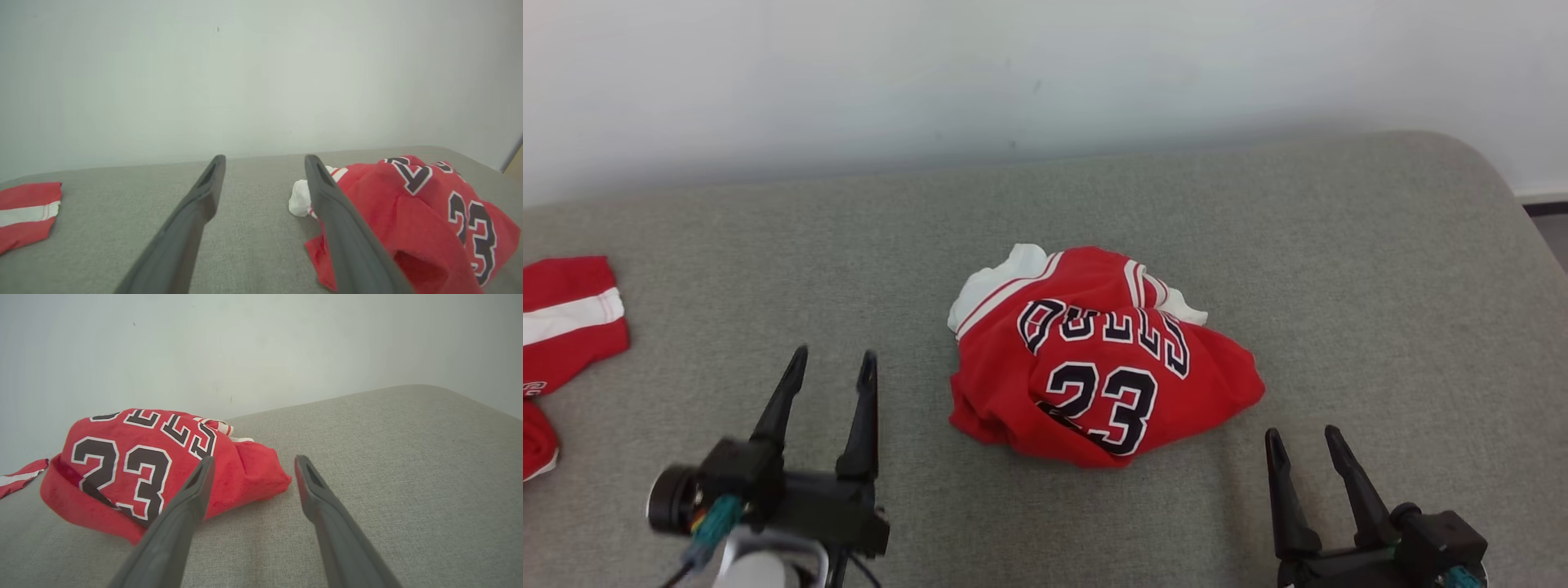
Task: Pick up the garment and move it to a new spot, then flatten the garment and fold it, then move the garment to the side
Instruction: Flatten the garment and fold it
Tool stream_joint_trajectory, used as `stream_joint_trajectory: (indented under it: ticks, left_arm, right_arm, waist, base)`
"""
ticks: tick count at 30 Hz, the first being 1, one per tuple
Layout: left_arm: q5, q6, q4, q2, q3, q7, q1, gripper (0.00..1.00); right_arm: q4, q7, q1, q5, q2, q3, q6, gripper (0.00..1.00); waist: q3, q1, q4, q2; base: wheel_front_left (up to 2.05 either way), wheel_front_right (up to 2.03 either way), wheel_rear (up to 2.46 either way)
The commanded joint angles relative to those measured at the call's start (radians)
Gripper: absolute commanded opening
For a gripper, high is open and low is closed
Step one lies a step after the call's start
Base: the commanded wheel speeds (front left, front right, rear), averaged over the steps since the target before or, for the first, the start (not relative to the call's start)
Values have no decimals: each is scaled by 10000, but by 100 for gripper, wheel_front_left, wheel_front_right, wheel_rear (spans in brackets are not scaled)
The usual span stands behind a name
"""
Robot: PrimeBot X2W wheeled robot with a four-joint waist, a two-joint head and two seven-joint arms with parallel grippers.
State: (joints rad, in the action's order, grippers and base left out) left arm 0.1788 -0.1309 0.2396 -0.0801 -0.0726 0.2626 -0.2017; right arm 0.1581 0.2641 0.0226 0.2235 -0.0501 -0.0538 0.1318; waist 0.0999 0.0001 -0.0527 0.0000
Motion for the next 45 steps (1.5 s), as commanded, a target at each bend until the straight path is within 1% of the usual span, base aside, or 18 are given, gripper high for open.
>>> stream_joint_trajectory:
  ticks: [1, 3, 9, 13, 15, 17, 18, 19, 21, 22, 26, 27, 29, 30, 34, 38, 42, 45]
  left_arm:
    - [145, 11, 365, -224, -324, 25, -617, 100]
    - [321, 11, 733, -404, -675, 25, -1296, 100]
    - [865, 11, 2747, -1130, -2253, 26, -3138, 100]
    - [1440, 12, 4170, -1454, -3150, 26, -4128, 100]
    - [1780, 12, 4940, -1557, -3618, -198, -4371, 100]
    - [2201, 14, 5511, -1652, -4010, -379, -4749, 100]
    - [2201, 14, 5511, -1652, -4010, -379, -4749, 100]
    - [2535, 14, 5979, -1694, -4449, -683, -4994, 100]
    - [3044, 14, 6313, -1712, -4767, -861, -5143, 100]
    - [3044, 14, 6313, -1712, -4767, -861, -5143, 100]
    - [3664, 14, 6684, -1839, -5565, -1202, -5305, 100]
    - [3770, 14, 6744, -1858, -5766, -1257, -5341, 77]
    - [4043, 14, 6827, -1887, -6072, -1243, -5401, 7]
    - [4128, 14, 6873, -1908, -6207, -1153, -5427, 0]
    - [4287, 14, 6947, -1855, -6604, -685, -5765, 0]
    - [4358, 14, 6852, -1584, -6769, -234, -6139, 0]
    - [4251, 125, 6549, -1305, -6560, -8, -6457, 0]
    - [4064, 431, 5689, -1221, -6092, 34, -6200, 0]
  right_arm:
    - [13, 14, -170, 95, -1, -45, -22, 100]
    - [21, 14, -300, 186, -6, -66, -22, 100]
    - [44, 14, -674, 530, -3, -97, -22, 100]
    - [85, 14, -792, 758, -1, -93, -22, 100]
    - [115, 12, -802, 866, 0, -77, -22, 100]
    - [140, 14, -803, 945, 0, -93, -22, 100]
    - [140, 14, -803, 945, 0, -93, -22, 100]
    - [159, 14, -777, 985, 0, -99, -22, 100]
    - [168, 14, -757, 1026, -1, -78, -22, 100]
    - [168, 14, -757, 1026, -1, -78, -22, 100]
    - [165, 12, -672, 1032, -1, -50, -22, 100]
    - [155, 14, -660, 1035, 0, -55, -22, 100]
    - [145, 12, -666, 999, -1, -74, -22, 100]
    - [164, 14, -668, 973, -1, -59, -22, 100]
    - [193, 14, -639, 890, -1, -7, -22, 100]
    - [197, 12, -491, 786, -1, 43, -22, 100]
    - [222, 14, -315, 686, -1, 134, -22, 100]
    - [198, 12, -144, 561, -4, 226, -22, 100]
  waist:
    - [354, -1, -329, 0]
    - [571, -1, -542, 0]
    - [1179, -1, -1335, 0]
    - [1374, -1, -1829, 0]
    - [1419, -1, -2007, 0]
    - [1443, -1, -2149, 0]
    - [1443, -1, -2149, 0]
    - [1429, -1, -2235, 0]
    - [1400, -1, -2279, 0]
    - [1400, -1, -2279, 0]
    - [1288, -1, -2244, 0]
    - [1262, -1, -2218, 0]
    - [1206, -1, -2155, 0]
    - [1168, -1, -2114, 0]
    - [1021, -1, -1953, 0]
    - [815, -1, -1729, 0]
    - [586, -1, -1401, 0]
    - [411, -1, -937, 0]
  base:
    - [0, 0, 0]
    - [0, 0, 0]
    - [0, 0, 0]
    - [0, 0, 0]
    - [0, 0, 0]
    - [0, 0, 0]
    - [0, 0, 0]
    - [0, 0, 0]
    - [0, 0, 0]
    - [0, 0, 0]
    - [0, 0, 0]
    - [0, 0, 0]
    - [0, 0, 0]
    - [0, 0, 0]
    - [0, 0, 0]
    - [0, 0, 0]
    - [0, 0, 0]
    - [0, 0, 0]
